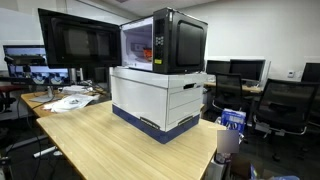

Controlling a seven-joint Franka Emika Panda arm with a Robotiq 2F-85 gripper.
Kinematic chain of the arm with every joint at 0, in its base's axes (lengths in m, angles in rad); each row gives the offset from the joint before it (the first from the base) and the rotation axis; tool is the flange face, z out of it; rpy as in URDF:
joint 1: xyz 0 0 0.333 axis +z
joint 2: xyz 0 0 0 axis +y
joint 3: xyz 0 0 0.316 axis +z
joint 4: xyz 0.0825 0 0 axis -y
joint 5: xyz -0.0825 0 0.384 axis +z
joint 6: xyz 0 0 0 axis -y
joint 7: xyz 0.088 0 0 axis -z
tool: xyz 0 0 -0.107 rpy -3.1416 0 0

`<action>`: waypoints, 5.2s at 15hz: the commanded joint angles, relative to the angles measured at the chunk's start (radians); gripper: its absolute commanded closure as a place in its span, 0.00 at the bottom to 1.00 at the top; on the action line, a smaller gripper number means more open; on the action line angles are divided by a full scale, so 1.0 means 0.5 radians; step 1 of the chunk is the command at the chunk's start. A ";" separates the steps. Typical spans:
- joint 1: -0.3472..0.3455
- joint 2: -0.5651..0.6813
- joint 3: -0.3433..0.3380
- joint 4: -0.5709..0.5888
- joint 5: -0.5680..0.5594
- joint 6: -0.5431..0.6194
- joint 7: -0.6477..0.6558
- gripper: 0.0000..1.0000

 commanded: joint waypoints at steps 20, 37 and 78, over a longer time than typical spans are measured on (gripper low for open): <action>0.304 -0.285 0.018 -0.418 0.376 0.602 -0.287 0.99; 0.243 -0.298 0.077 -0.724 0.304 1.084 -0.226 0.99; -0.494 0.336 -0.314 -0.033 0.042 0.847 0.130 0.98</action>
